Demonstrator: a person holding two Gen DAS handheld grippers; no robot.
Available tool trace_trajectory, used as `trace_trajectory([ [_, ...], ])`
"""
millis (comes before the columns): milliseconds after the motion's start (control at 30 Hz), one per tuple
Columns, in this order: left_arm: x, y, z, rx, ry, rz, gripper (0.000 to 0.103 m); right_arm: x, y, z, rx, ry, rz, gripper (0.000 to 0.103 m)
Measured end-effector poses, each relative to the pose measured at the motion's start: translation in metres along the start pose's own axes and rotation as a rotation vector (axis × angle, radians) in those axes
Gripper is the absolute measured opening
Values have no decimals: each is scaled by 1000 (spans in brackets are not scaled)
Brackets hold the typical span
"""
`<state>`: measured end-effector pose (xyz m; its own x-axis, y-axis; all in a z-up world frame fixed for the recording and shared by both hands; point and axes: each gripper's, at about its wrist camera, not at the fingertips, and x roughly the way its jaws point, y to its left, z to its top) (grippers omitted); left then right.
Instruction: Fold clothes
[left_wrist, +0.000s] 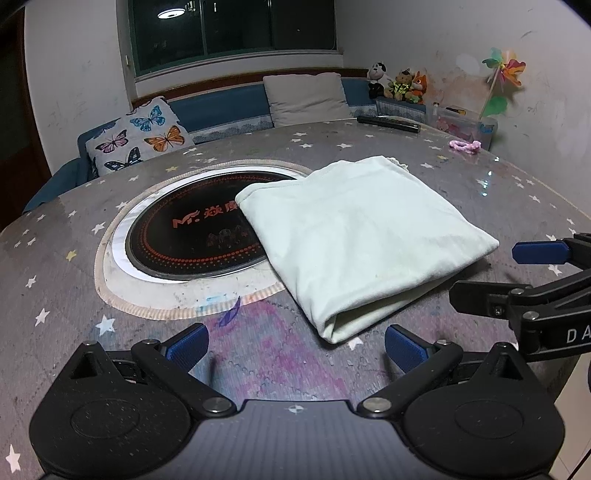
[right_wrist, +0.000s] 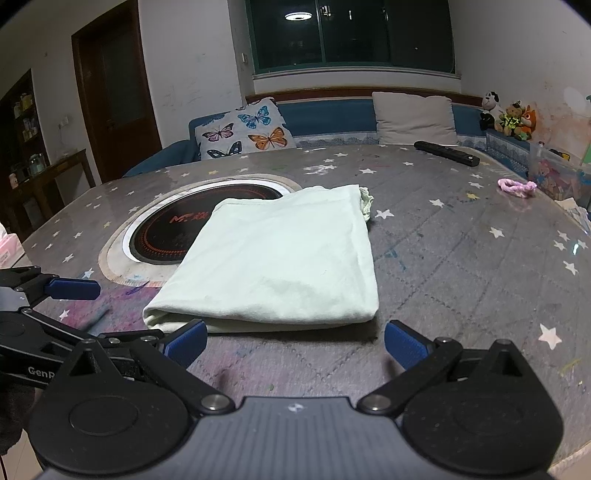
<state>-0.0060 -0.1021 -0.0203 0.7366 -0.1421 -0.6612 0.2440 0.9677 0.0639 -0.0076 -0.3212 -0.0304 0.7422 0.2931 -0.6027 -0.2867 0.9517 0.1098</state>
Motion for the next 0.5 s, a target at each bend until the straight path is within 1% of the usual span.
trace_trajectory([
  [500, 1, -1, -1, -1, 9, 2, 103, -1, 1, -2, -1, 5, 2, 103],
])
